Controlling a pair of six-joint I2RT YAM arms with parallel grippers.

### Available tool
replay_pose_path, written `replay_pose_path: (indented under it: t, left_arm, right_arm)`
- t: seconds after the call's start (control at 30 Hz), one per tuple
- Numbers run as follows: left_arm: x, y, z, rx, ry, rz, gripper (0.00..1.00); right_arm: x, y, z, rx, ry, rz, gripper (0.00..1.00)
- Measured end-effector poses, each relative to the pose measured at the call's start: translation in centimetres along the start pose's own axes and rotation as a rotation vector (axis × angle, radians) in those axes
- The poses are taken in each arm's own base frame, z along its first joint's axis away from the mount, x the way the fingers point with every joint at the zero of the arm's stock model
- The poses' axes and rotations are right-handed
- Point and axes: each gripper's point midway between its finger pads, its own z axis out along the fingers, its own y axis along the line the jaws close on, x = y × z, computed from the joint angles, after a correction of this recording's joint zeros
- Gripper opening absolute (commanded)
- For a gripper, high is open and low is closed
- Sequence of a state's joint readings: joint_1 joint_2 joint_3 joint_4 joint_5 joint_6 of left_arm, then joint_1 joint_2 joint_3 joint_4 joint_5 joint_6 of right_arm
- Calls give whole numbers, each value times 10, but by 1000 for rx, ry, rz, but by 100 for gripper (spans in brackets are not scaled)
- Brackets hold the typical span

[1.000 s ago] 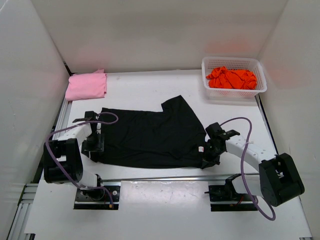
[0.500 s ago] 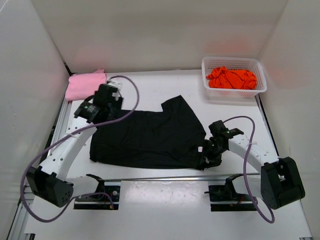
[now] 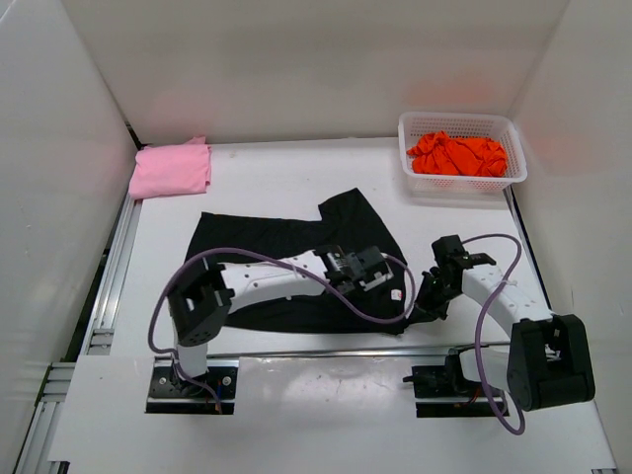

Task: Fold and stack the t-shirts
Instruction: Fold the flattened tshirt in 1/3 of the way

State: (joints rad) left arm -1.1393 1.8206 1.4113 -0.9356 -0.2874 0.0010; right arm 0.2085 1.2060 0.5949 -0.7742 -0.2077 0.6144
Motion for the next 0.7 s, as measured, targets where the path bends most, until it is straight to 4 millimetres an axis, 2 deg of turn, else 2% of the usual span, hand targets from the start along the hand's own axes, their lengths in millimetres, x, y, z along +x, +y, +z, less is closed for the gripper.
replay_pose_path:
  t: [0.07, 0.1, 0.13, 0.23, 0.33, 0.57, 0.7]
  left_arm:
    - [-14, -19, 4, 25, -19, 33, 76]
    - [-21, -25, 5, 35, -32, 42, 75]
    - [-28, -31, 5, 42, -46, 48, 75]
    - [-38, -40, 9, 54, -67, 57, 69]
    - [-38, -45, 18, 55, -54, 66, 62]
    - [-31, -53, 34, 72, -9, 79, 62]
    - [-28, -55, 40, 74, 7, 82, 49]
  right_arm:
    - [-2, -2, 0, -5, -10, 11, 14]
    - [-3, -2, 0, -9, -18, 16, 18]
    - [-4, -4, 0, -12, -24, 23, 23]
    - [-5, -6, 0, -18, -34, 31, 25]
    - [-3, -6, 1, -20, -29, 33, 30]
    - [1, -4, 4, -44, -18, 30, 36]
    - [0, -2, 3, -56, -19, 27, 37]
